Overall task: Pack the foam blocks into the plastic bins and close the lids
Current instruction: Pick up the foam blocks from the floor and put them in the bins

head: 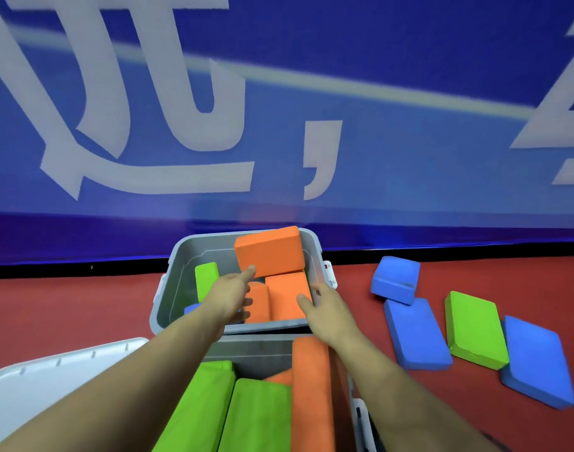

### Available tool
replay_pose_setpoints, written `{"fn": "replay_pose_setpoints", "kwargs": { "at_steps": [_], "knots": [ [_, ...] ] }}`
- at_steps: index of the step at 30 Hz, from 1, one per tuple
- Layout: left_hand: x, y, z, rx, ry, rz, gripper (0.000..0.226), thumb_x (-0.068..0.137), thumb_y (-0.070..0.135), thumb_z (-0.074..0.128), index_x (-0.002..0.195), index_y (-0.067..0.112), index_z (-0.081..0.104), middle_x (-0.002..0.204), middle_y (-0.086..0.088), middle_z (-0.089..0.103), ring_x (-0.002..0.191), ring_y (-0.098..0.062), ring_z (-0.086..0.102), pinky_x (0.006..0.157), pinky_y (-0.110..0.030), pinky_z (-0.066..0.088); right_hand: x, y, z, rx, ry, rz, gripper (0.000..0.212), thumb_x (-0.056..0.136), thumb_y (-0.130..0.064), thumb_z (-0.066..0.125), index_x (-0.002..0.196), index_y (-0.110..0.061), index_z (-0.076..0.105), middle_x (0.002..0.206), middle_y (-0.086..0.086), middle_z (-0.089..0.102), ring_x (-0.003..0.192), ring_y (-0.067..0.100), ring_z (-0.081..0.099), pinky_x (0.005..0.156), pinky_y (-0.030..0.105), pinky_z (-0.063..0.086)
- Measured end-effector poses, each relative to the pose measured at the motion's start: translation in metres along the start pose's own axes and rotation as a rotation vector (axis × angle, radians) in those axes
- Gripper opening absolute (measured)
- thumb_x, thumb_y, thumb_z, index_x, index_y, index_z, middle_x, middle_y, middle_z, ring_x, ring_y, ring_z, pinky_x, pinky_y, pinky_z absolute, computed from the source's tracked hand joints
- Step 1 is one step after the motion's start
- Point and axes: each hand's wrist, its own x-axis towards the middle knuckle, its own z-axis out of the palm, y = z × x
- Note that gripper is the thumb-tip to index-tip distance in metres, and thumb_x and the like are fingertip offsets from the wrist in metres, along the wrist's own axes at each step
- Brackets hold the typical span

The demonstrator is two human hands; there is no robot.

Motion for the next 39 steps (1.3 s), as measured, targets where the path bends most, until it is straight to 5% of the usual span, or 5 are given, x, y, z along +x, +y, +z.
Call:
{"fn": "replay_pose_setpoints", "kwargs": {
  "at_steps": [8, 13, 23, 32, 39],
  "knots": [
    [-0.016, 0.015, 0.093, 0.132, -0.11, 0.073, 0.05, 0.099, 0.055, 0.053, 0.131, 0.017, 0.055, 0.124, -0.004, 0.061, 0.105, -0.025, 0.066, 0.076, -0.038, 0.057, -0.014, 0.066, -0.068, -0.061, 0.042, 0.075, 0.057, 0.102, -0.043, 0.052, 0.153, -0.022, 0.039, 0.15, 0.004, 0.043, 0.135, 0.025, 0.047, 0.108, 0.037, 0.04],
    [-0.028, 0.019, 0.168, 0.169, -0.171, 0.072, 0.025, 0.102, 0.047, 0.052, 0.092, 0.025, 0.057, 0.098, 0.0, 0.06, 0.096, -0.023, 0.065, 0.095, -0.048, 0.054, -0.007, 0.12, -0.114, 0.032, 0.124, 0.208, 0.063, 0.099, -0.047, 0.053, 0.154, -0.02, 0.037, 0.156, 0.008, 0.04, 0.141, 0.028, 0.043, 0.114, 0.041, 0.038],
    [-0.035, 0.017, 0.278, 0.211, -0.251, 0.093, 0.032, 0.104, 0.042, 0.051, 0.086, 0.017, 0.055, 0.079, -0.005, 0.051, 0.073, -0.024, 0.05, 0.067, -0.037, 0.044, -0.001, 0.178, -0.145, 0.207, 0.234, 0.348, 0.064, 0.098, -0.047, 0.055, 0.153, -0.019, 0.036, 0.15, 0.012, 0.044, 0.136, 0.032, 0.047, 0.108, 0.039, 0.039],
    [0.065, -0.034, 0.373, 0.155, -0.152, -0.009, 0.037, 0.098, 0.05, 0.059, 0.11, 0.016, 0.057, 0.107, -0.007, 0.058, 0.083, -0.022, 0.059, 0.06, -0.031, 0.052, 0.088, 0.308, -0.165, 0.439, 0.35, 0.625, 0.08, 0.085, -0.052, 0.073, 0.148, -0.011, 0.047, 0.15, 0.018, 0.051, 0.135, 0.032, 0.051, 0.113, 0.039, 0.039],
    [0.157, -0.098, 0.453, 0.037, -0.193, -0.126, 0.037, 0.097, 0.045, 0.062, 0.113, 0.013, 0.055, 0.108, -0.009, 0.059, 0.09, -0.024, 0.063, 0.083, -0.043, 0.058, 0.166, 0.39, -0.124, 0.276, 0.295, 0.623, 0.095, 0.076, -0.066, 0.075, 0.15, -0.015, 0.044, 0.146, 0.018, 0.052, 0.134, 0.033, 0.052, 0.11, 0.04, 0.043]
  ]
}}
